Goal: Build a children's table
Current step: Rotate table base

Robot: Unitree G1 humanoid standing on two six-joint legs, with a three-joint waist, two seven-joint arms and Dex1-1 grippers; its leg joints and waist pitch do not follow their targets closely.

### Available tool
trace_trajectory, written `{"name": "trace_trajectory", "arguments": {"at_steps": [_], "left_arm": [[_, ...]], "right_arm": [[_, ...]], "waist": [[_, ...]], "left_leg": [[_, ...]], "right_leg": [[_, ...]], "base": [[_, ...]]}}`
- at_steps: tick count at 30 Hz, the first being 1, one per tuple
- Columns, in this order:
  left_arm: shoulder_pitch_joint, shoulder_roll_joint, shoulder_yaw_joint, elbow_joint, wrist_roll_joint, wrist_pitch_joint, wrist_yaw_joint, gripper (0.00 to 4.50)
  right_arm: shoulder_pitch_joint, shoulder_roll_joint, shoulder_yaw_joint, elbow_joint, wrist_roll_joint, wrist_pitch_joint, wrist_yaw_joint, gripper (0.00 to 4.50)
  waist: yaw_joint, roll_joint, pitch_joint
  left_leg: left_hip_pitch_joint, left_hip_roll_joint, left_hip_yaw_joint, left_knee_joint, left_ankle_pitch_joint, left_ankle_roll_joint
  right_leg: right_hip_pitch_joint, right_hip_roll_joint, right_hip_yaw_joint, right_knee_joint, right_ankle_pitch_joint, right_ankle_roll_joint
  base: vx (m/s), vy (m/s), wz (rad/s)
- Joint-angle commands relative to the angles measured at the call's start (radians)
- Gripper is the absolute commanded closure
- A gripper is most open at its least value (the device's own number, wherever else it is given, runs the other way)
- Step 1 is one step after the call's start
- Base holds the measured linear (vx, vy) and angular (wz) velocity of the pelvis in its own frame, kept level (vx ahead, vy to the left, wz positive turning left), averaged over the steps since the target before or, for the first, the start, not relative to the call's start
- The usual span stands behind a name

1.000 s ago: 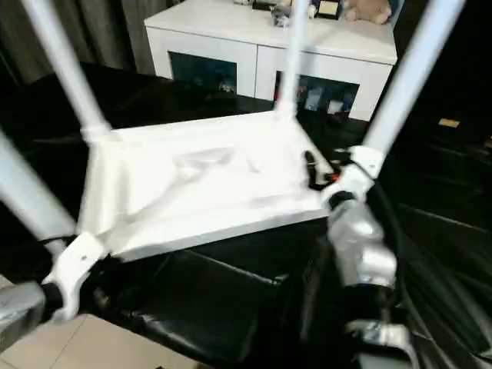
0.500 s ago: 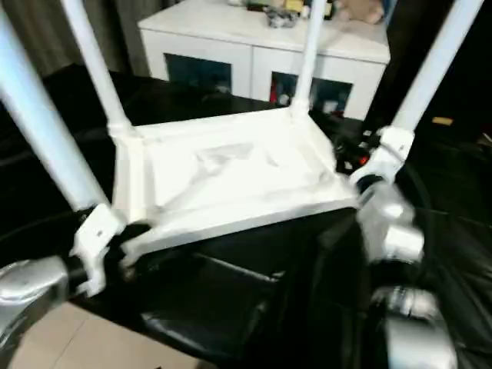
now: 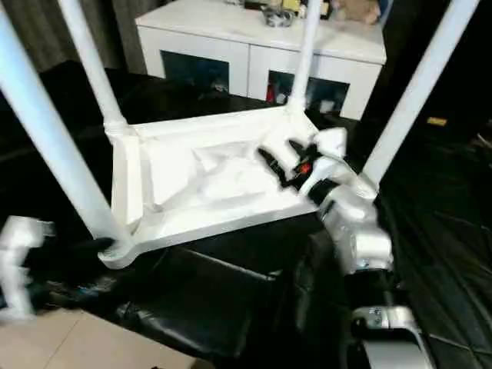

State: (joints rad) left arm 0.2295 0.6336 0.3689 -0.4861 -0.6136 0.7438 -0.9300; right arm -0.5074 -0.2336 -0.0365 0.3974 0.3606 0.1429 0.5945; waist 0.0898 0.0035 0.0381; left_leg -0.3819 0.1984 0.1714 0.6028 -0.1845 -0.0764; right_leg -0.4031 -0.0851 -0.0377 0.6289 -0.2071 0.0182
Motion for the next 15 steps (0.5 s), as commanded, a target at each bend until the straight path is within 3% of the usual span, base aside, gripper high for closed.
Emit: {"name": "trace_trajectory", "arguments": {"at_steps": [1, 2, 3, 4, 5, 6, 10, 13, 15], "left_arm": [[-0.002, 0.018, 0.053, 0.013, -0.034, 0.030, -0.020, 0.06], [0.002, 0.039, 0.093, 0.024, -0.055, 0.056, -0.032, 0.06], [0.002, 0.039, 0.093, 0.024, -0.055, 0.056, -0.032, 0.06], [0.020, 0.071, 0.134, 0.041, -0.074, 0.076, -0.046, 0.06], [0.022, 0.074, 0.139, 0.043, -0.075, 0.077, -0.048, 0.06], [0.052, 0.117, 0.203, 0.080, -0.096, 0.092, -0.069, 0.06], [0.035, 0.146, 0.296, 0.199, -0.061, 0.010, -0.073, 0.06], [-0.002, 0.147, 0.315, 0.248, -0.054, -0.038, -0.069, 0.06], [-0.060, 0.125, 0.285, 0.264, -0.067, -0.070, -0.069, 0.06]], "right_arm": [[0.022, 0.004, 0.035, -0.038, -0.012, -0.009, 0.022, 0.64], [0.055, 0.007, 0.056, -0.063, -0.023, -0.010, 0.021, 0.64], [0.055, 0.007, 0.056, -0.063, -0.023, -0.010, 0.021, 0.64], [0.088, 0.010, 0.064, -0.087, -0.046, -0.008, 0.008, 0.64], [0.091, 0.010, 0.064, -0.088, -0.048, -0.007, 0.004, 0.64], [0.130, 0.015, 0.050, -0.111, -0.074, 0.013, -0.044, 0.64], [0.164, 0.016, -0.010, -0.096, -0.134, -0.016, -0.192, 0.64], [0.176, 0.011, -0.037, -0.086, -0.145, -0.010, -0.254, 0.64], [0.179, -0.007, -0.063, -0.051, -0.171, 0.001, -0.339, 0.64]], "waist": [[-0.005, 0.013, -0.042], [-0.005, 0.017, -0.043], [-0.002, 0.014, -0.044], [-0.004, 0.019, -0.043], [-0.004, 0.017, -0.044], [-0.006, 0.018, -0.044], [-0.007, 0.020, -0.041], [-0.006, 0.021, -0.038], [-0.004, 0.024, -0.038]], "left_leg": [[0.025, 0.017, 0.001, -0.088, -0.313, -0.011], [0.024, 0.017, -0.002, -0.090, -0.319, -0.015], [0.024, 0.016, -0.001, -0.089, -0.310, -0.018], [0.022, 0.015, -0.003, -0.091, -0.316, -0.022], [0.023, 0.015, -0.002, -0.091, -0.317, -0.022], [0.021, 0.015, -0.004, -0.092, -0.315, -0.023], [0.024, 0.012, -0.003, -0.093, -0.328, -0.033], [0.028, 0.013, -0.006, -0.097, -0.358, -0.044], [0.037, 0.014, -0.005, -0.099, -0.392, -0.054]], "right_leg": [[0.024, -0.021, 0.030, -0.077, -0.211, -0.184], [0.026, -0.022, 0.029, -0.076, -0.210, -0.184], [0.026, -0.022, 0.030, -0.077, -0.195, -0.179], [0.027, -0.023, 0.030, -0.077, -0.193, -0.177], [0.027, -0.022, 0.030, -0.076, -0.189, -0.177], [0.028, -0.023, 0.031, -0.075, -0.186, -0.178], [0.025, -0.023, 0.032, -0.083, -0.212, -0.166], [0.023, -0.024, 0.032, -0.084, -0.230, -0.155], [0.020, -0.026, 0.033, -0.086, -0.255, -0.153]], "base": [[0.000, 0.000, 0.00], [0.000, 0.000, 0.00], [0.000, 0.000, 0.00], [0.000, 0.000, 0.00], [0.000, 0.000, 0.00], [0.000, 0.000, 0.00], [0.000, 0.000, 0.00], [0.000, 0.000, 0.00], [0.000, 0.000, 0.00]]}}
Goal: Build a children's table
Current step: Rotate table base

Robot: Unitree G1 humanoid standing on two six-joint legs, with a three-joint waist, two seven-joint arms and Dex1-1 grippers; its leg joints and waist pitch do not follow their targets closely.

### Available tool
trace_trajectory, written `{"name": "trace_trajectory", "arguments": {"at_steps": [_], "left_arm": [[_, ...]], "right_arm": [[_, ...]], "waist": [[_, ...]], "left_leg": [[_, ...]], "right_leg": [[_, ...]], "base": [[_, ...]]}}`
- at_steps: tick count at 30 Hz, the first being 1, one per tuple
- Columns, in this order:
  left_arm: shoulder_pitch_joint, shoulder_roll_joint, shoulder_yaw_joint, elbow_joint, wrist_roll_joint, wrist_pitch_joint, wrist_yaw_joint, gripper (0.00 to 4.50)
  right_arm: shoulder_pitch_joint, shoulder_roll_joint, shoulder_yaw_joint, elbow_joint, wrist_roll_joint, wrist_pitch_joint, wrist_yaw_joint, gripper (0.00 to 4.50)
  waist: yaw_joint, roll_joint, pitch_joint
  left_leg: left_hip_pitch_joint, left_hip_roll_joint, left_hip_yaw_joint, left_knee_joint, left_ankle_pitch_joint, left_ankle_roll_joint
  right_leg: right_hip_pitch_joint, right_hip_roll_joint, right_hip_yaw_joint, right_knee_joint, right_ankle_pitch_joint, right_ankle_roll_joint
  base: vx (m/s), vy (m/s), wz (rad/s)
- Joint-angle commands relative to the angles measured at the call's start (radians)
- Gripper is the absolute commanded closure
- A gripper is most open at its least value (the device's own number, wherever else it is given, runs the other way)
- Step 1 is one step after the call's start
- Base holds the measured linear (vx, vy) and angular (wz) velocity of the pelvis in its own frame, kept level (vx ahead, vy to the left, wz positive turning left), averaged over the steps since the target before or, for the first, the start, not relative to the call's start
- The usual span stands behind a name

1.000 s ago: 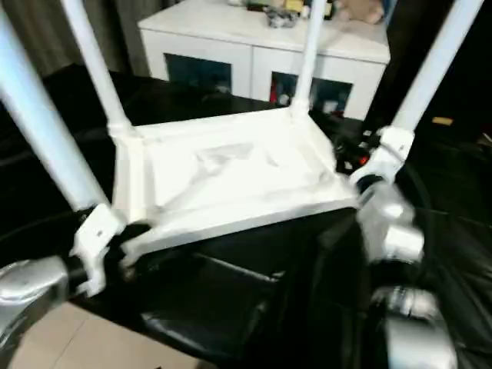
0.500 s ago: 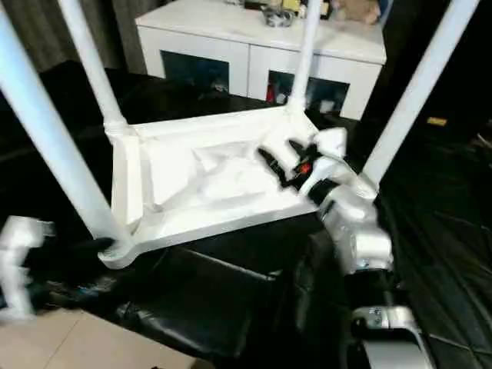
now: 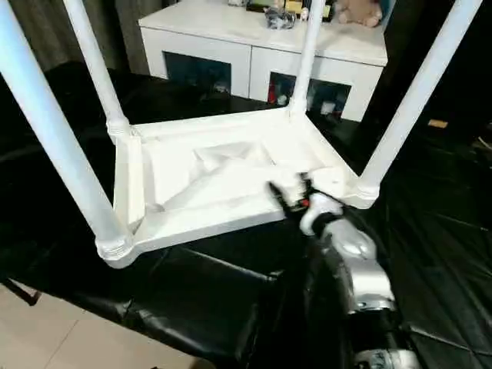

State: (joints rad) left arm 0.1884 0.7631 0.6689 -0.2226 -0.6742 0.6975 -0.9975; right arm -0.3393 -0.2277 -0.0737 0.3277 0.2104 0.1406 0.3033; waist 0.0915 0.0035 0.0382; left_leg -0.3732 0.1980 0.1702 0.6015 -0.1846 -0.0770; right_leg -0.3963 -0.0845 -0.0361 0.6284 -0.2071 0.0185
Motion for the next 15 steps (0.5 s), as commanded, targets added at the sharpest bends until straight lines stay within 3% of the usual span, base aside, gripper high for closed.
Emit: {"name": "trace_trajectory", "arguments": {"at_steps": [1, 3, 4, 5, 10, 15], "left_arm": [[-0.033, -0.011, -0.028, 0.001, -0.009, -0.027, 0.000, 0.06], [-0.068, -0.026, -0.064, 0.011, -0.012, -0.036, 0.006, 0.06], [-0.086, -0.031, -0.081, 0.025, -0.009, -0.042, 0.012, 0.06], [-0.102, -0.034, -0.097, 0.043, -0.003, -0.053, 0.008, 0.06], [-0.206, -0.058, -0.200, 0.128, 0.032, -0.100, -0.031, 0.06], [-0.295, -0.089, -0.264, 0.171, 0.042, -0.119, -0.034, 0.06]], "right_arm": [[0.009, -0.016, -0.034, 0.028, -0.021, 0.008, -0.063, 0.64], [0.003, -0.024, -0.052, 0.048, -0.027, 0.023, -0.098, 0.64], [0.000, -0.030, -0.057, 0.053, -0.035, 0.032, -0.109, 0.64], [-0.003, -0.036, -0.061, 0.057, -0.048, 0.040, -0.120, 0.64], [-0.008, -0.066, -0.082, 0.094, -0.096, 0.071, -0.202, 0.64], [-0.013, -0.072, -0.078, 0.125, -0.102, 0.102, -0.230, 0.64]], "waist": [[-0.006, 0.023, -0.038], [-0.007, 0.024, -0.037], [-0.009, 0.019, -0.038], [-0.010, 0.016, -0.040], [-0.010, 0.007, -0.046], [-0.007, 0.009, -0.050]], "left_leg": [[0.026, 0.014, -0.006, -0.099, -0.397, -0.060], [0.030, 0.014, -0.006, -0.100, -0.413, -0.065], [0.023, 0.011, -0.007, -0.098, -0.406, -0.062], [0.019, 0.010, -0.008, -0.098, -0.384, -0.060], [0.018, 0.008, -0.001, -0.090, -0.284, -0.038], [0.020, 0.008, 0.001, -0.086, -0.253, -0.036]], "right_leg": [[0.017, -0.028, 0.030, -0.085, -0.258, -0.152], [0.015, -0.027, 0.031, -0.087, -0.275, -0.145], [0.023, -0.030, 0.032, -0.084, -0.267, -0.145], [0.028, -0.030, 0.031, -0.083, -0.256, -0.143], [0.031, -0.029, 0.032, -0.077, -0.174, -0.161], [0.034, -0.027, 0.030, -0.070, -0.115, -0.179]], "base": [[0.000, 0.000, 0.00], [0.000, 0.000, 0.00], [0.000, 0.000, 0.00], [0.000, 0.000, 0.00], [0.000, 0.000, 0.00], [0.000, 0.000, 0.00]]}}
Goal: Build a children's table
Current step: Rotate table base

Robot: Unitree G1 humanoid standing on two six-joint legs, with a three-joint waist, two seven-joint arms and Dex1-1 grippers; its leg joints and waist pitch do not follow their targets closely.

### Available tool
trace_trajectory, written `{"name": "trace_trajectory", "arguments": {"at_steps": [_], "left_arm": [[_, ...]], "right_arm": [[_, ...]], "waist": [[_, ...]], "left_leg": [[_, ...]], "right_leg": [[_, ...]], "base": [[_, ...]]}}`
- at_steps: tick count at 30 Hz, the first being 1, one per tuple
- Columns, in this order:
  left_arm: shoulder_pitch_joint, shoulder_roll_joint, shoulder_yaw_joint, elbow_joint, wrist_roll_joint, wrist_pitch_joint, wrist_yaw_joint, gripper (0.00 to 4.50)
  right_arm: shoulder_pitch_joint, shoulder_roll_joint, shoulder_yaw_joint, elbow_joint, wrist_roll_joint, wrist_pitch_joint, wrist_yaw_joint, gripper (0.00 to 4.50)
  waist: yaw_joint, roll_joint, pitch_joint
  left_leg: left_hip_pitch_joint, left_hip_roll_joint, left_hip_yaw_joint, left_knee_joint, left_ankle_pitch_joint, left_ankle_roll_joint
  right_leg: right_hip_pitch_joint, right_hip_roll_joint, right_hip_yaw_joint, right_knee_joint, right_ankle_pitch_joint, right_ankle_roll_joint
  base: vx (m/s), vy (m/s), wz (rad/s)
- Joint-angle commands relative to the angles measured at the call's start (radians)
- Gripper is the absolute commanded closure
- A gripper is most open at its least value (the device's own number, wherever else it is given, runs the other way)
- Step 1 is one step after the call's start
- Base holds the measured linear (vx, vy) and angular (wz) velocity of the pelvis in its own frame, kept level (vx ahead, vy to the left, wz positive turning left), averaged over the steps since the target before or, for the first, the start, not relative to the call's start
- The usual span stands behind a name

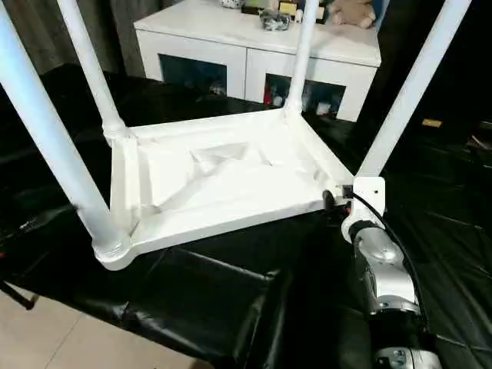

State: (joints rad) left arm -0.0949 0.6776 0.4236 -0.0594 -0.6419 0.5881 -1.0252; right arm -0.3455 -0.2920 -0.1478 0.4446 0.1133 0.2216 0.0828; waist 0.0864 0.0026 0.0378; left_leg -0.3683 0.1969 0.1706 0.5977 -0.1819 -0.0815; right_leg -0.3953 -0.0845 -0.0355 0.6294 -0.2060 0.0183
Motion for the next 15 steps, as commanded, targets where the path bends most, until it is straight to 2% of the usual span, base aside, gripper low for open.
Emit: {"name": "trace_trajectory", "arguments": {"at_steps": [1, 2, 3, 5, 6, 7, 9, 11, 15], "left_arm": [[-0.040, -0.013, -0.046, 0.017, 0.003, -0.012, -0.011, 0.06], [-0.060, -0.022, -0.069, 0.015, -0.003, -0.010, -0.016, 0.06], [-0.071, -0.028, -0.080, 0.013, -0.008, -0.008, -0.019, 0.06], [-0.111, -0.057, -0.123, -0.019, -0.038, 0.019, -0.030, 0.06], [-0.119, -0.063, -0.135, -0.033, -0.049, 0.031, -0.035, 0.06], [-0.124, -0.067, -0.150, -0.053, -0.064, 0.049, -0.043, 0.06], [-0.119, -0.064, -0.192, -0.105, -0.095, 0.090, -0.071, 0.06], [-0.109, -0.062, -0.224, -0.158, -0.130, 0.126, -0.089, 0.06], [-0.108, -0.073, -0.271, -0.251, -0.197, 0.181, -0.086, 0.06]], "right_arm": [[-0.012, -0.006, 0.003, 0.022, -0.014, 0.037, -0.006, 0.64], [-0.017, -0.006, 0.016, 0.038, -0.024, 0.047, 0.002, 0.64], [-0.019, -0.006, 0.023, 0.047, -0.030, 0.050, 0.006, 0.64], [-0.032, -0.001, 0.048, 0.091, -0.050, 0.051, 0.019, 0.64], [-0.037, 0.001, 0.054, 0.103, -0.052, 0.053, 0.024, 0.64], [-0.043, 0.004, 0.062, 0.119, -0.060, 0.053, 0.023, 0.64], [-0.063, 0.014, 0.073, 0.163, -0.062, 0.039, 0.034, 0.64], [-0.085, 0.029, 0.076, 0.198, -0.054, 0.022, 0.050, 0.64], [-0.133, 0.055, 0.083, 0.252, -0.048, -0.024, 0.090, 0.64]], "waist": [[-0.001, 0.015, -0.050], [-0.003, 0.012, -0.049], [-0.003, 0.015, -0.049], [-0.002, 0.014, -0.051], [-0.002, 0.018, -0.052], [-0.003, 0.014, -0.052], [-0.006, 0.017, -0.051], [-0.007, 0.018, -0.051], [-0.009, 0.015, -0.050]], "left_leg": [[0.015, 0.008, 0.000, -0.081, -0.255, -0.032], [0.014, 0.007, 0.002, -0.081, -0.255, -0.033], [0.017, 0.008, 0.002, -0.081, -0.264, -0.037], [0.015, 0.009, 0.002, -0.080, -0.259, -0.042], [0.014, 0.009, 0.002, -0.078, -0.255, -0.042], [0.013, 0.009, 0.003, -0.078, -0.248, -0.039], [0.012, 0.009, 0.001, -0.079, -0.245, -0.039], [0.016, 0.010, 0.003, -0.078, -0.261, -0.040], [0.014, 0.010, 0.004, -0.078, -0.270, -0.039]], "right_leg": [[0.033, -0.028, 0.029, -0.069, -0.110, -0.182], [0.034, -0.026, 0.029, -0.071, -0.112, -0.183], [0.032, -0.028, 0.028, -0.071, -0.116, -0.190], [0.035, -0.030, 0.028, -0.069, -0.110, -0.199], [0.036, -0.031, 0.029, -0.067, -0.096, -0.206], [0.038, -0.028, 0.028, -0.067, -0.084, -0.207], [0.040, -0.029, 0.026, -0.065, -0.082, -0.211], [0.035, -0.028, 0.026, -0.065, -0.096, -0.218], [0.037, -0.029, 0.027, -0.065, -0.113, -0.222]], "base": [[0.000, 0.000, 0.00], [0.000, 0.000, 0.00], [0.000, 0.000, 0.00], [0.000, 0.000, 0.00], [0.000, 0.000, 0.00], [0.000, 0.000, 0.00], [0.000, 0.000, 0.00], [0.000, 0.000, 0.00], [0.000, 0.000, 0.00]]}}
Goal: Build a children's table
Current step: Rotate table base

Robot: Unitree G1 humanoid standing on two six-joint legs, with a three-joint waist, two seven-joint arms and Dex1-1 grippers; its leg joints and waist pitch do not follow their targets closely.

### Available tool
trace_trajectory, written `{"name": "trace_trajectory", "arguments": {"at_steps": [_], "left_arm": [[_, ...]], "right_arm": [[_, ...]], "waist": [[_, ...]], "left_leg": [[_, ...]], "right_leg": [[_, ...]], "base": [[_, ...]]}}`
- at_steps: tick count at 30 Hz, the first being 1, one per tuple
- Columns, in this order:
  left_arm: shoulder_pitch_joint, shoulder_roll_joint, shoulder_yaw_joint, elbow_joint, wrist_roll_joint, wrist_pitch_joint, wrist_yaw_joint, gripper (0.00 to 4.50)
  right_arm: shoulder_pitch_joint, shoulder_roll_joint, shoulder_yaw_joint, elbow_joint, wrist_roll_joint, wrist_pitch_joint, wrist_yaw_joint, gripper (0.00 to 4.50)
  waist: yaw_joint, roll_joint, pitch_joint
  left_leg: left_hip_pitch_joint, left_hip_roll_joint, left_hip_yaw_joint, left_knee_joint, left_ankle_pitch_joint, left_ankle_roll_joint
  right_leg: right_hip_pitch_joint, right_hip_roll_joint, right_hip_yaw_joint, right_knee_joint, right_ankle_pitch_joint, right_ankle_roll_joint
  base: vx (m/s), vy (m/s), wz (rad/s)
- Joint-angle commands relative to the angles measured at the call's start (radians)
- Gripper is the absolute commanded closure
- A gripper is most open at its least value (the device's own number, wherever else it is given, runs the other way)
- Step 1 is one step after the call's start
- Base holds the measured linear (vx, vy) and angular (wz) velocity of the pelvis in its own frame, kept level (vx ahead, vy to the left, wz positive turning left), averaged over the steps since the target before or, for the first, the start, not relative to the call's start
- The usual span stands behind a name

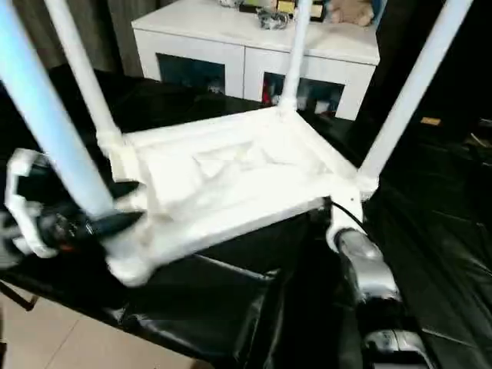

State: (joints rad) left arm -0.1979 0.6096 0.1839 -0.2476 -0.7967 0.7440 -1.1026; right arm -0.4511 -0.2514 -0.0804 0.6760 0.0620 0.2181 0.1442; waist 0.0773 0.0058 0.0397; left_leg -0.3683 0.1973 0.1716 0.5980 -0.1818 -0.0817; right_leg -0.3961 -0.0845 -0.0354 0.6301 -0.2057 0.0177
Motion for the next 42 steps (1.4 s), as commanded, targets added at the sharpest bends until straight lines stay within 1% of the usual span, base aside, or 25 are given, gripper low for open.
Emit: {"name": "trace_trajectory", "arguments": {"at_steps": [1, 7, 8, 9, 11, 12, 15, 18, 19, 20, 21, 23, 24, 26, 29, 31, 33, 34, 35, 37, 38, 39, 40, 41, 42], "left_arm": [[-0.005, -0.005, -0.031, -0.063, -0.043, 0.025, -0.009, 0.06], [-0.032, -0.032, -0.095, -0.130, -0.069, 0.062, 0.007, 0.06], [-0.042, -0.034, -0.110, -0.146, -0.078, 0.074, 0.013, 0.06], [-0.051, -0.037, -0.121, -0.160, -0.090, 0.084, 0.020, 0.06], [-0.059, -0.042, -0.133, -0.168, -0.094, 0.087, 0.026, 0.06], [-0.069, -0.052, -0.146, -0.161, -0.080, 0.078, 0.030, 0.06], [-0.104, -0.080, -0.189, -0.129, -0.038, 0.054, 0.033, 0.06], [-0.114, -0.086, -0.199, -0.119, -0.025, 0.048, 0.033, 0.06], [-0.142, -0.104, -0.224, -0.093, -0.005, 0.036, 0.034, 0.06], [-0.154, -0.114, -0.232, -0.081, 0.003, 0.030, 0.037, 0.06], [-0.175, -0.128, -0.247, -0.059, 0.014, 0.020, 0.041, 0.06], [-0.196, -0.142, -0.261, -0.037, 0.026, 0.010, 0.045, 0.06], [-0.209, -0.151, -0.270, -0.022, 0.033, 0.004, 0.047, 0.06], [-0.242, -0.177, -0.296, 0.019, 0.064, -0.025, 0.051, 0.06], [-0.269, -0.205, -0.320, 0.056, 0.096, -0.054, 0.055, 0.06], [-0.318, -0.259, -0.363, 0.140, 0.165, -0.129, 0.066, 0.06], [-0.342, -0.288, -0.384, 0.185, 0.201, -0.166, 0.080, 0.06], [-0.342, -0.288, -0.384, 0.185, 0.201, -0.166, 0.080, 0.06], [-0.367, -0.319, -0.410, 0.243, 0.252, -0.218, 0.100, 0.06], [-0.389, -0.355, -0.424, 0.307, 0.299, -0.270, 0.134, 0.06], [-0.401, -0.372, -0.436, 0.340, 0.328, -0.303, 0.150, 0.06], [-0.406, -0.380, -0.442, 0.356, 0.342, -0.320, 0.157, 0.06], [-0.430, -0.409, -0.448, 0.417, 0.383, -0.365, 0.197, 0.06], [-0.449, -0.432, -0.452, 0.469, 0.417, -0.412, 0.232, 0.06], [-0.449, -0.432, -0.452, 0.469, 0.417, -0.412, 0.232, 0.06]], "right_arm": [[-0.028, 0.015, 0.016, 0.021, 0.004, -0.021, 0.029, 0.64], [-0.092, 0.049, 0.043, 0.074, 0.005, -0.064, 0.076, 0.64], [-0.104, 0.062, 0.049, 0.085, 0.003, -0.076, 0.094, 0.64], [-0.116, 0.075, 0.054, 0.098, 0.003, -0.089, 0.115, 0.64], [-0.121, 0.087, 0.066, 0.106, -0.004, -0.098, 0.127, 0.64], [-0.127, 0.097, 0.072, 0.111, -0.007, -0.100, 0.129, 0.64], [-0.152, 0.127, 0.084, 0.136, -0.011, -0.116, 0.130, 0.64], [-0.157, 0.134, 0.085, 0.139, -0.012, -0.117, 0.131, 0.64], [-0.162, 0.150, 0.093, 0.139, -0.013, -0.119, 0.140, 0.64], [-0.163, 0.156, 0.096, 0.136, -0.014, -0.120, 0.143, 0.64], [-0.163, 0.166, 0.100, 0.137, -0.016, -0.124, 0.149, 0.64], [-0.163, 0.174, 0.101, 0.139, -0.017, -0.130, 0.154, 0.64], [-0.164, 0.180, 0.102, 0.141, -0.018, -0.135, 0.157, 0.64], [-0.159, 0.191, 0.106, 0.138, -0.019, -0.139, 0.166, 0.64], [-0.152, 0.199, 0.111, 0.132, -0.017, -0.141, 0.175, 0.64], [-0.145, 0.205, 0.114, 0.128, -0.019, -0.144, 0.177, 0.64], [-0.140, 0.207, 0.112, 0.123, -0.020, -0.144, 0.179, 0.64], [-0.140, 0.207, 0.112, 0.123, -0.020, -0.144, 0.179, 0.64], [-0.135, 0.208, 0.112, 0.116, -0.020, -0.143, 0.184, 0.64], [-0.131, 0.208, 0.109, 0.111, -0.019, -0.143, 0.185, 0.64], [-0.127, 0.207, 0.108, 0.107, -0.018, -0.143, 0.186, 0.64], [-0.125, 0.207, 0.108, 0.104, -0.017, -0.143, 0.186, 0.64], [-0.120, 0.206, 0.107, 0.098, -0.016, -0.142, 0.187, 0.64], [-0.116, 0.205, 0.106, 0.094, -0.015, -0.142, 0.187, 0.64], [-0.116, 0.205, 0.106, 0.094, -0.015, -0.142, 0.187, 0.64]], "waist": [[-0.001, 0.012, -0.051], [-0.017, 0.002, -0.051], [-0.019, 0.004, -0.052], [-0.021, 0.001, -0.053], [-0.024, 0.002, -0.053], [-0.026, -0.002, -0.052], [-0.028, 0.002, -0.053], [-0.030, 0.002, -0.052], [-0.030, 0.004, -0.051], [-0.027, 0.004, -0.051], [-0.026, 0.006, -0.051], [-0.025, 0.007, -0.051], [-0.027, 0.006, -0.051], [-0.029, 0.006, -0.052], [-0.029, 0.007, -0.054], [-0.028, 0.010, -0.055], [-0.027, 0.012, -0.056], [-0.028, 0.008, -0.057], [-0.029, 0.009, -0.056], [-0.030, 0.011, -0.056], [-0.029, 0.015, -0.054], [-0.029, 0.011, -0.055], [-0.030, 0.018, -0.055], [-0.032, 0.019, -0.053], [-0.028, 0.015, -0.055]], "left_leg": [[0.013, 0.011, 0.002, -0.080, -0.272, -0.040], [0.007, 0.009, 0.003, -0.078, -0.244, -0.031], [0.007, 0.009, 0.003, -0.077, -0.239, -0.030], [0.005, 0.010, 0.003, -0.076, -0.230, -0.028], [0.003, 0.009, 0.003, -0.075, -0.211, -0.024], [0.003, 0.009, 0.004, -0.075, -0.207, -0.022], [0.005, 0.011, 0.005, -0.073, -0.205, -0.024], [0.005, 0.012, 0.005, -0.074, -0.211, -0.032], [0.006, 0.012, 0.006, -0.074, -0.215, -0.032], [0.012, 0.013, 0.008, -0.073, -0.227, -0.035], [0.008, 0.014, 0.006, -0.075, -0.225, -0.040], [0.012, 0.013, 0.007, -0.075, -0.232, -0.044], [0.005, 0.013, 0.004, -0.078, -0.224, -0.047], [0.008, 0.013, 0.004, -0.076, -0.226, -0.046], [0.007, 0.013, 0.004, -0.074, -0.207, -0.041], [0.007, 0.012, 0.005, -0.073, -0.199, -0.033], [0.007, 0.012, 0.004, -0.072, -0.200, -0.035], [0.006, 0.012, 0.004, -0.072, -0.196, -0.031], [0.004, 0.012, 0.004, -0.072, -0.195, -0.026], [0.005, 0.012, 0.004, -0.072, -0.206, -0.023], [0.005, 0.011, 0.003, -0.072, -0.213, -0.022], [0.007, 0.013, 0.003, -0.072, -0.222, -0.020], [0.002, 0.013, 0.000, -0.073, -0.221, -0.022], [0.003, 0.012, 0.001, -0.074, -0.229, -0.019], [0.009, 0.013, 0.002, -0.072, -0.247, -0.021]], "right_leg": [[0.038, -0.029, 0.026, -0.067, -0.116, -0.222], [0.043, -0.028, 0.027, -0.067, -0.123, -0.219], [0.043, -0.029, 0.027, -0.066, -0.123, -0.219], [0.045, -0.029, 0.027, -0.065, -0.117, -0.219], [0.045, -0.029, 0.027, -0.062, -0.093, -0.226], [0.046, -0.028, 0.027, -0.064, -0.092, -0.227], [0.044, -0.029, 0.029, -0.064, -0.090, -0.232], [0.045, -0.028, 0.029, -0.064, -0.094, -0.227], [0.043, -0.028, 0.030, -0.065, -0.098, -0.228], [0.039, -0.027, 0.030, -0.067, -0.110, -0.227], [0.043, -0.028, 0.030, -0.066, -0.106, -0.227], [0.041, -0.027, 0.030, -0.067, -0.109, -0.225], [0.047, -0.028, 0.029, -0.065, -0.104, -0.223], [0.045, -0.028, 0.029, -0.067, -0.100, -0.222], [0.048, -0.029, 0.029, -0.065, -0.066, -0.232], [0.049, -0.029, 0.029, -0.066, -0.050, -0.239], [0.051, -0.030, 0.029, -0.064, -0.046, -0.242], [0.052, -0.030, 0.029, -0.065, -0.034, -0.245], [0.053, -0.030, 0.029, -0.066, -0.033, -0.248], [0.054, -0.030, 0.029, -0.069, -0.033, -0.252], [0.055, -0.030, 0.029, -0.071, -0.043, -0.251], [0.054, -0.031, 0.029, -0.073, -0.057, -0.249], [0.058, -0.033, 0.028, -0.071, -0.063, -0.248], [0.055, -0.030, 0.027, -0.077, -0.077, -0.244], [0.053, -0.032, 0.028, -0.079, -0.097, -0.243]], "base": [[0.000, 0.000, 0.00], [0.000, 0.000, 0.00], [0.000, 0.000, 0.00], [0.000, 0.000, 0.00], [0.000, 0.000, 0.00], [0.000, 0.000, 0.00], [0.000, 0.000, 0.00], [0.000, 0.000, 0.00], [0.000, 0.000, 0.00], [0.000, 0.000, 0.00], [0.000, 0.000, 0.00], [0.000, 0.000, 0.00], [0.000, 0.000, 0.00], [0.000, 0.000, 0.00], [0.000, 0.000, 0.00], [0.000, 0.000, 0.00], [0.000, 0.000, 0.00], [0.000, 0.000, 0.00], [0.000, 0.000, 0.00], [0.000, 0.000, 0.00], [0.000, 0.000, 0.00], [0.000, 0.000, 0.00], [0.000, 0.000, 0.00], [0.000, 0.000, 0.00], [0.000, 0.000, 0.00]]}}
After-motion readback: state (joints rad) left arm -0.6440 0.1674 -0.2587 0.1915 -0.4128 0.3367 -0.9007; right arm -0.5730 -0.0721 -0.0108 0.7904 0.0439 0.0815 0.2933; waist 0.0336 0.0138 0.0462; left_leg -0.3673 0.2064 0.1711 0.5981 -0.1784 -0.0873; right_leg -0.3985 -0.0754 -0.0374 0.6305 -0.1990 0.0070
